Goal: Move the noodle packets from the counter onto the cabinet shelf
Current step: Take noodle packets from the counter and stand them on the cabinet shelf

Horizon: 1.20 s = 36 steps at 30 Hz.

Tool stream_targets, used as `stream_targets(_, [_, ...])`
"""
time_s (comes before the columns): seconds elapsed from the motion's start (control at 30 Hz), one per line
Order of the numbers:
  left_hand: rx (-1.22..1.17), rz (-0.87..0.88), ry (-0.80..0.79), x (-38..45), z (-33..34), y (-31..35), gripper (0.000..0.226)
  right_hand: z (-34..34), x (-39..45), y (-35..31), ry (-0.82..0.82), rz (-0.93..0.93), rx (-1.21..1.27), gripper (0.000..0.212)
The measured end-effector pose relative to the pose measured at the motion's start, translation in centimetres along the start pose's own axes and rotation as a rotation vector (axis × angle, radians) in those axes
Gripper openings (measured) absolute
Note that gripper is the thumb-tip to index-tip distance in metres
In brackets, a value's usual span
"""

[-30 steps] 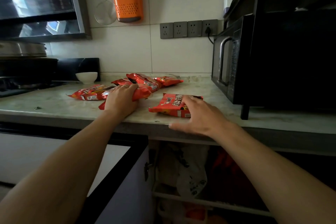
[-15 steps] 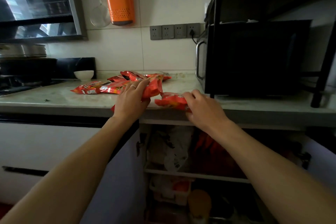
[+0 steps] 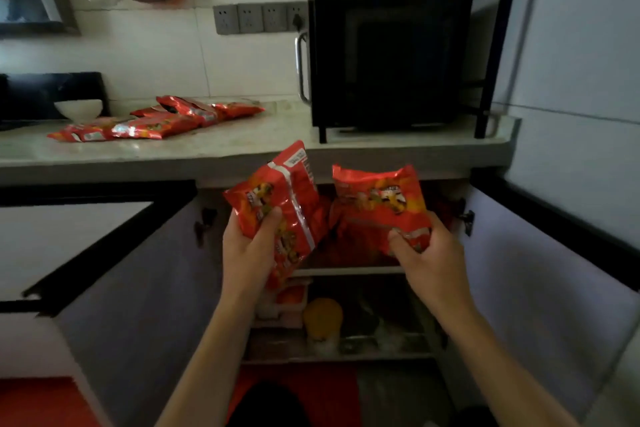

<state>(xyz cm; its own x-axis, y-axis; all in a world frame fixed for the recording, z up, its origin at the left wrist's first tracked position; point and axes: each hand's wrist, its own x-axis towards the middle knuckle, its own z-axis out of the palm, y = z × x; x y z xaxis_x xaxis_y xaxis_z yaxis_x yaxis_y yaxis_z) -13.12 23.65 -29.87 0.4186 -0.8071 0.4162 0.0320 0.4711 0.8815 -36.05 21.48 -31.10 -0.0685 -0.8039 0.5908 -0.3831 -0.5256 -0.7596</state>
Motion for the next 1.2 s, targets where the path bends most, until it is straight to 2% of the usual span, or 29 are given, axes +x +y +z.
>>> stream_targets(0.27, [-0.076,-0.341,-0.075,-1.3,5.2,-10.1,0.024,0.1,-2.4,9.3,0.052,0.338,0.065,0.025])
stream_targets(0.4, [-0.046,-0.453,-0.091,-0.3,6.8,-15.0,0.023,0.8,-1.9,13.4,0.1,0.471,0.121,0.026])
stream_targets(0.47, [-0.029,-0.479,-0.09,0.9,8.0,-17.5,0.029,1.3,-1.1,15.5,0.156,0.519,0.136,0.026])
stream_targets(0.6, [-0.006,-0.437,-0.12,3.1,11.4,-21.5,0.038,1.9,0.8,19.1,0.256,0.574,0.162,0.033])
stream_targets(0.77, [0.043,-0.367,-0.142,5.1,15.7,-25.3,0.044,1.2,2.3,22.5,0.222,0.595,0.124,0.039])
stream_targets(0.87, [0.06,-0.329,-0.15,6.2,17.8,-27.3,0.042,0.4,2.9,23.6,0.258,0.629,0.113,0.035])
stream_targets(0.97, [0.09,-0.311,-0.192,7.4,20.0,-28.9,0.054,0.3,3.1,24.0,0.261,0.644,0.115,0.031])
stream_targets(1.2, [0.172,-0.344,-0.539,7.8,24.2,-30.1,0.058,0.0,4.3,24.5,0.248,0.622,0.01,0.036])
